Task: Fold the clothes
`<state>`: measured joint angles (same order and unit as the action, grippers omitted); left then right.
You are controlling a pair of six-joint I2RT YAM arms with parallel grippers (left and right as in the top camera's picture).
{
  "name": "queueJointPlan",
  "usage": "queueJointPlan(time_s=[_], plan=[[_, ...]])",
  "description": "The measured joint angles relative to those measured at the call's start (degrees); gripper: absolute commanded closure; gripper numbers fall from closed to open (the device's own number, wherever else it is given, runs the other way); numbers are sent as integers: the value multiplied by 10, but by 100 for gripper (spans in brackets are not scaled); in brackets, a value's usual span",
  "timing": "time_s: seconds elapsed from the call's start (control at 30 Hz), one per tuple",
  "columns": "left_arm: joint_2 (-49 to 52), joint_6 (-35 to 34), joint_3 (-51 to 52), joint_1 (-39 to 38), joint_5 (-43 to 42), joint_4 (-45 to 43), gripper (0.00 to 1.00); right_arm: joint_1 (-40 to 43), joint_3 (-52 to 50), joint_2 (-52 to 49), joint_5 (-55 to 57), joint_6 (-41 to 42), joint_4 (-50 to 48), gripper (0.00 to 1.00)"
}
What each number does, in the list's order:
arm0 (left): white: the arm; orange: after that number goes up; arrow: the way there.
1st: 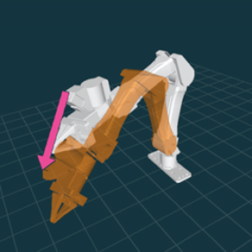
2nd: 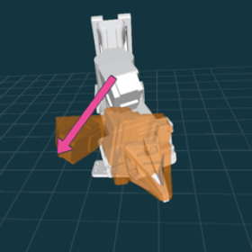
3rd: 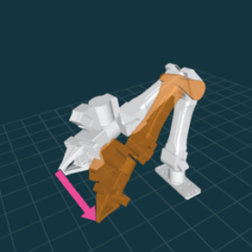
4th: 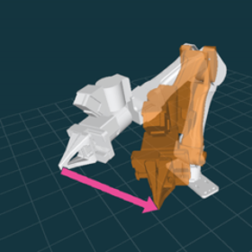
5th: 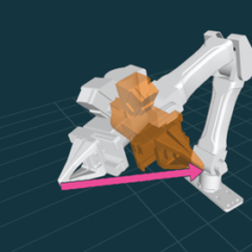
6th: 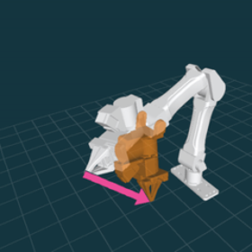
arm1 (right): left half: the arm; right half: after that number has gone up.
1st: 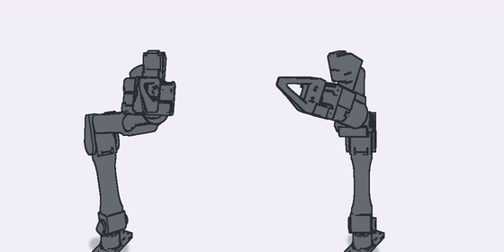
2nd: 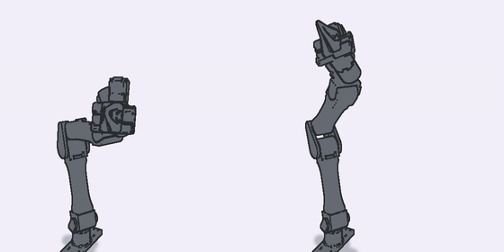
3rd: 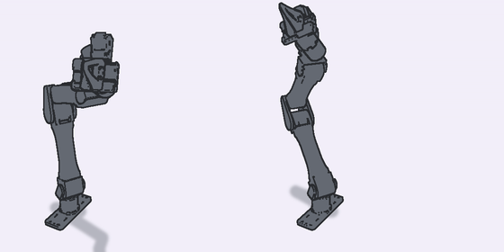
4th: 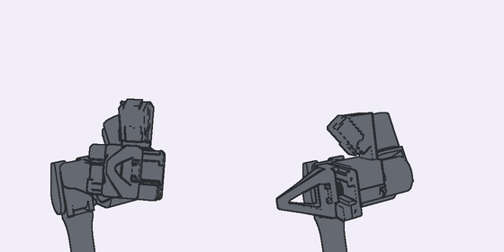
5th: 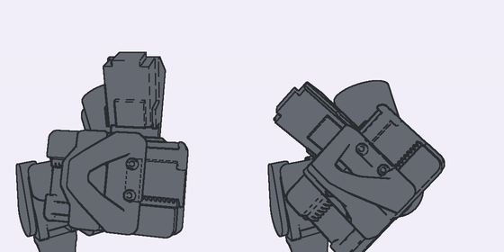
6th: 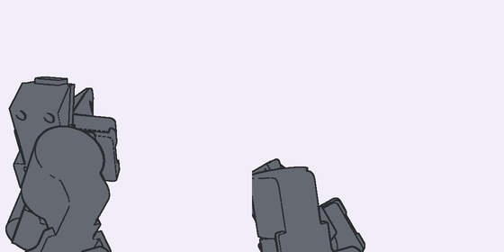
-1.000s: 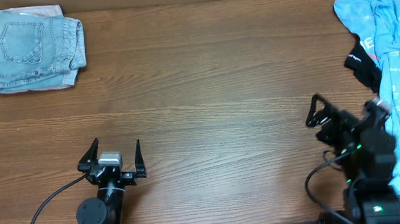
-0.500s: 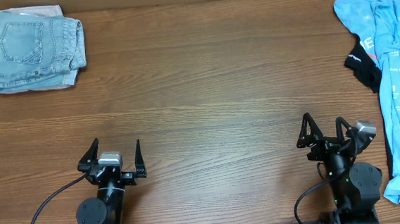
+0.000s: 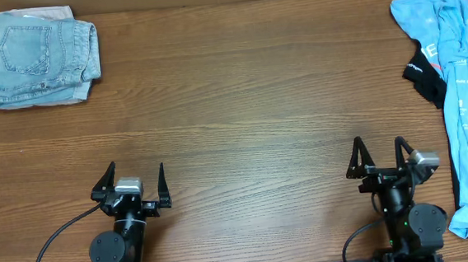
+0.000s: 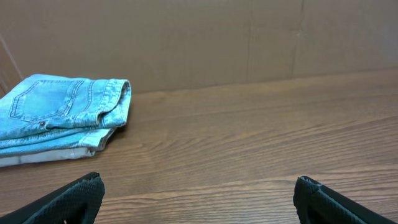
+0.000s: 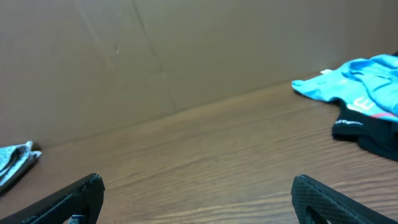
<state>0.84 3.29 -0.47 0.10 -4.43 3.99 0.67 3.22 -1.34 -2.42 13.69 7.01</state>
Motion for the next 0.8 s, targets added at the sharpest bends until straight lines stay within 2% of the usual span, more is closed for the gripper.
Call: queueJointPlan(time_s=[0.37, 0.8], plan=[[0, 0, 0, 0, 0, 0, 0, -1, -22, 5, -54, -77, -57, 0], [0, 0, 0, 0, 0, 0, 0, -3, -22, 5, -61, -104, -27, 0]])
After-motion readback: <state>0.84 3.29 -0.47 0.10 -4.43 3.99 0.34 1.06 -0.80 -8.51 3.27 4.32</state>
